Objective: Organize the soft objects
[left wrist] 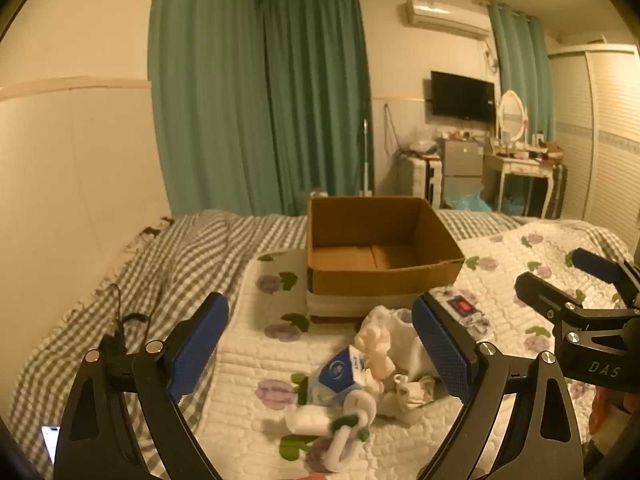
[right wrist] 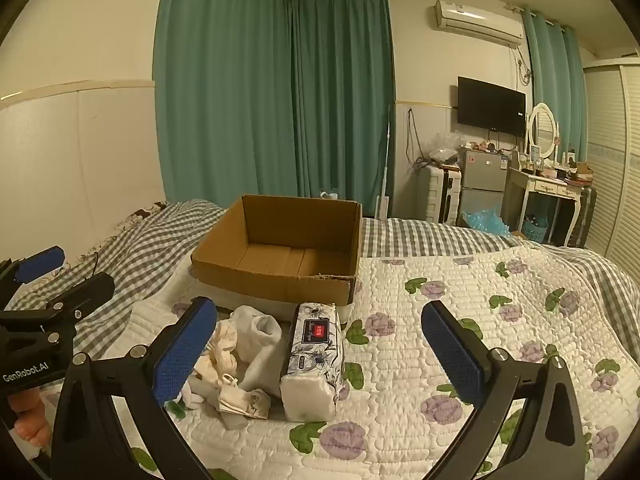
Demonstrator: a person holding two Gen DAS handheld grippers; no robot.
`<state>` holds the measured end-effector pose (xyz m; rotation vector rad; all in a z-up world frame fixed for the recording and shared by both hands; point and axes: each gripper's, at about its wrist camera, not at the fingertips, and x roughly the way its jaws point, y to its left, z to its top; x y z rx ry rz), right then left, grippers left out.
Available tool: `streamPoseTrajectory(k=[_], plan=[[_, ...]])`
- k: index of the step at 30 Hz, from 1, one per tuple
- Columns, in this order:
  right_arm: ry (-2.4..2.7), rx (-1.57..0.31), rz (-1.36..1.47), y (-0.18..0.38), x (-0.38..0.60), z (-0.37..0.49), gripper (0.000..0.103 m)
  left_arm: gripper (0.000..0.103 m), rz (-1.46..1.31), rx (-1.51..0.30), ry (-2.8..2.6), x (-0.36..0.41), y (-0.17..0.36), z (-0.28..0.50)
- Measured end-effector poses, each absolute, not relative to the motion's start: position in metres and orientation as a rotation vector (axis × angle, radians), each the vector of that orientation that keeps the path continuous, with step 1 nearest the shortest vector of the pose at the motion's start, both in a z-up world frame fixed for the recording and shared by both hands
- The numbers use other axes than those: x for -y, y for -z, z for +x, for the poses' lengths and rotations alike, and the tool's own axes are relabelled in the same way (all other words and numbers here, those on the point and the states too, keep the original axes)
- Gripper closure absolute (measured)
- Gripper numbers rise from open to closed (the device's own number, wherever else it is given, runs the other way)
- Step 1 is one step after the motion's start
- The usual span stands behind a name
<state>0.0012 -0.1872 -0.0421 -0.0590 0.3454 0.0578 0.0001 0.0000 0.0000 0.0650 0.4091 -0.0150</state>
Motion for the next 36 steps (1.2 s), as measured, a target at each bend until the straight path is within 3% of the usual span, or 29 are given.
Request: streamPoseTrajectory(k=[36], plan=[[-0.056, -0.374, -0.036, 0.0488, 0.1891, 0.0088, 0.0, 0.008, 0.066, -0.413, 0.008, -0.0012, -0.0009, 0.0047]])
